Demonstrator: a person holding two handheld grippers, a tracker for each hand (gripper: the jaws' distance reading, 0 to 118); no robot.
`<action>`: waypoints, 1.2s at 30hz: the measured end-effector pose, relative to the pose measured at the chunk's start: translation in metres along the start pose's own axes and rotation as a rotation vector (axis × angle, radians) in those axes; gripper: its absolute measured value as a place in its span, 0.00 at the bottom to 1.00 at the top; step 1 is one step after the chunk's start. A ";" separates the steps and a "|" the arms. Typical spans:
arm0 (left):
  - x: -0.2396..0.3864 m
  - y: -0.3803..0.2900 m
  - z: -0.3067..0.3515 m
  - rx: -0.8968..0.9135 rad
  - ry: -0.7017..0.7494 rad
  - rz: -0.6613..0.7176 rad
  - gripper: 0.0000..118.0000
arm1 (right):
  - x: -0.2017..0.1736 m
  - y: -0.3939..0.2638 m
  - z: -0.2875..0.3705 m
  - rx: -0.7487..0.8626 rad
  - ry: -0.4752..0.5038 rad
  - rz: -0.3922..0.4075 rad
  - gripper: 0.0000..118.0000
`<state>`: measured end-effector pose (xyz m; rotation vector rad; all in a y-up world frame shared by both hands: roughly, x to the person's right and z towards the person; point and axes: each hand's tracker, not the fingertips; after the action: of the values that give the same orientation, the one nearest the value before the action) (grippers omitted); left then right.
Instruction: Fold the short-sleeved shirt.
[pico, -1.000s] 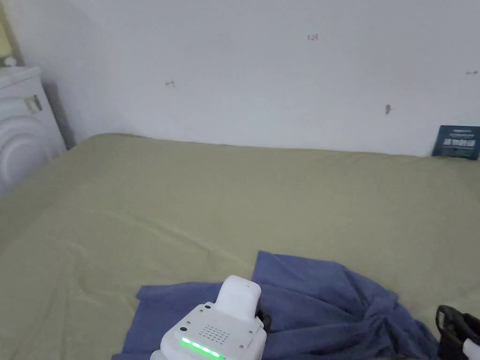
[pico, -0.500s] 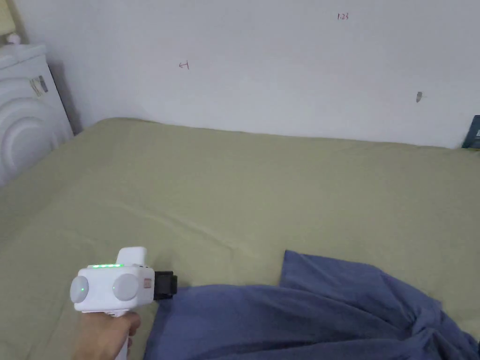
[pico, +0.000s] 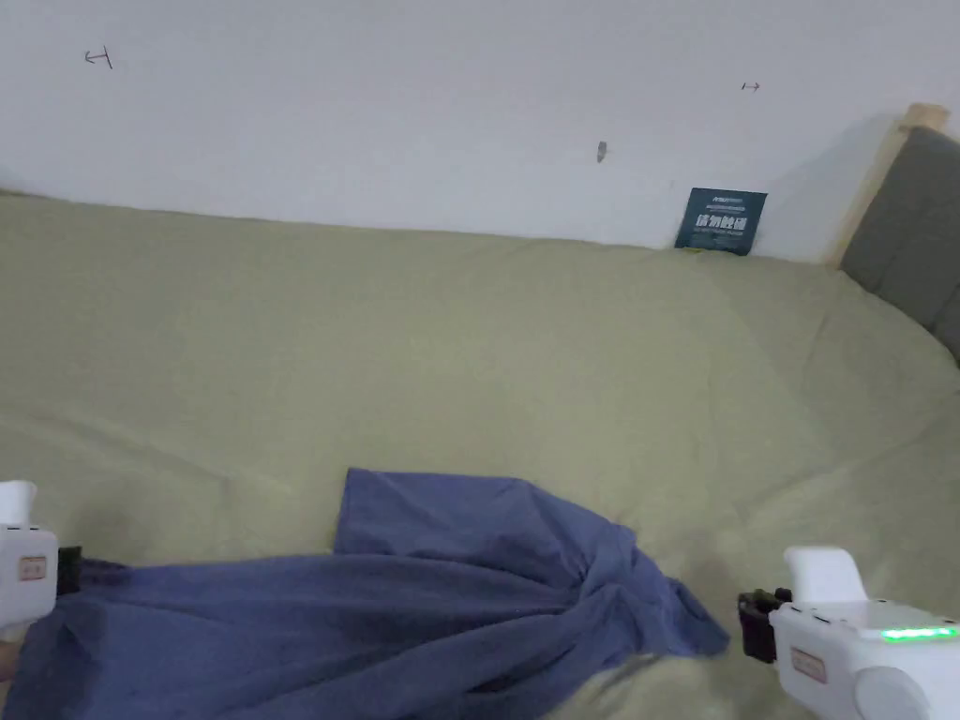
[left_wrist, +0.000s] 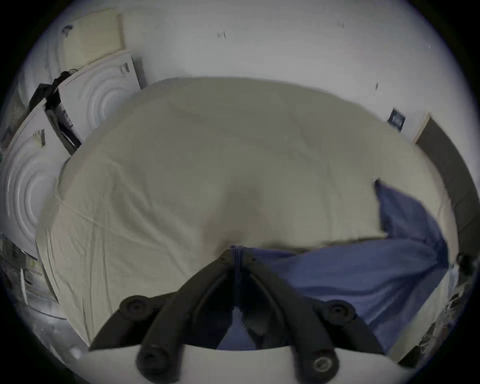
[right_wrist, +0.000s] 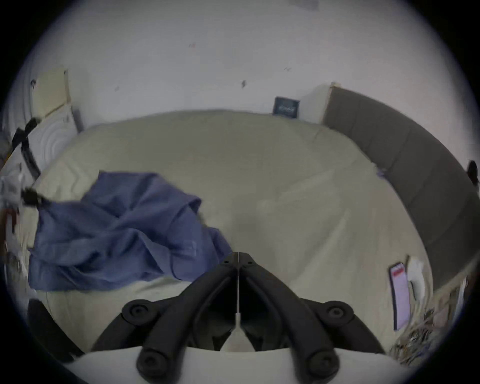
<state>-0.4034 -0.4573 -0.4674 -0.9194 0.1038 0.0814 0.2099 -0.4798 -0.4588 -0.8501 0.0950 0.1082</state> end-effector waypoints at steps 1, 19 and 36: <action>0.003 0.003 0.008 0.005 -0.002 -0.011 0.03 | -0.001 0.001 -0.011 -0.003 0.001 0.014 0.65; 0.028 0.072 0.087 0.190 0.027 -0.124 0.03 | 0.014 0.082 0.055 0.156 0.101 -0.048 0.05; 0.013 0.297 0.212 0.627 -0.006 -0.088 0.03 | 0.047 0.314 0.228 0.653 -0.022 -0.128 0.05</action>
<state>-0.4132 -0.1083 -0.5757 -0.2963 0.0763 -0.0316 0.2234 -0.0996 -0.5490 -0.2011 0.0499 -0.0356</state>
